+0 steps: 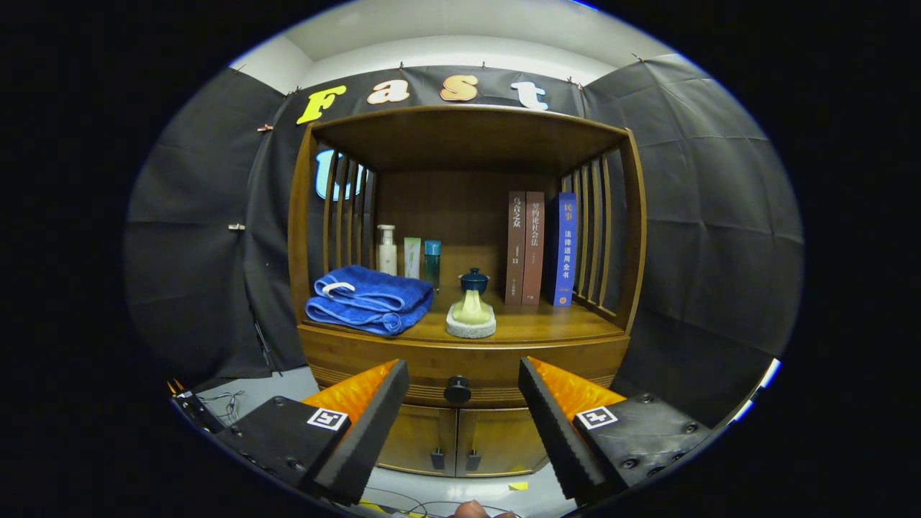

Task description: Pull open the drawer, take out the items inside it, and place them on the countertop above the cabinet.

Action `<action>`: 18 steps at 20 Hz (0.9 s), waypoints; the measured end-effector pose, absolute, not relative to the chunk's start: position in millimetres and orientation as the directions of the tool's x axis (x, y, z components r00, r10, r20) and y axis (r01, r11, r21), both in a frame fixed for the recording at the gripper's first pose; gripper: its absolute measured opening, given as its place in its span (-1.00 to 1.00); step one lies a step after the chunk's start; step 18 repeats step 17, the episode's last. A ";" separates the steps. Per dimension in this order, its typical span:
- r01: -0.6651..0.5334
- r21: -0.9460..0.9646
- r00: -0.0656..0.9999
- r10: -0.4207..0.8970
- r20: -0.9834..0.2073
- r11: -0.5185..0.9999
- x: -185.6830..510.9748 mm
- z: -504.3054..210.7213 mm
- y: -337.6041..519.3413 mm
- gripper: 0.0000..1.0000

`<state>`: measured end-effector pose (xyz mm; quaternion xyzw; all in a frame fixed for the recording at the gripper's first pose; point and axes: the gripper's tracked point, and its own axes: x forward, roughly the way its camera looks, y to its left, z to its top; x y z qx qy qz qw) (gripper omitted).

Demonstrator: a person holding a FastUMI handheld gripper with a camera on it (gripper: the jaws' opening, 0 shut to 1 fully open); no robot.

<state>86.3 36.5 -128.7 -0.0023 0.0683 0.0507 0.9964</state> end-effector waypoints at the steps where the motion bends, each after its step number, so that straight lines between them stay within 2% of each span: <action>1: -0.100 -0.001 0.986 0.099 -0.131 0.995 82.9 -118.3 35.1 0.99; 9: -0.096 0.029 0.987 0.099 -0.128 0.995 61.6 -61.3 27.3 0.99; 18: -0.102 0.035 0.988 0.106 -0.112 0.994 64.3 -33.7 26.5 0.99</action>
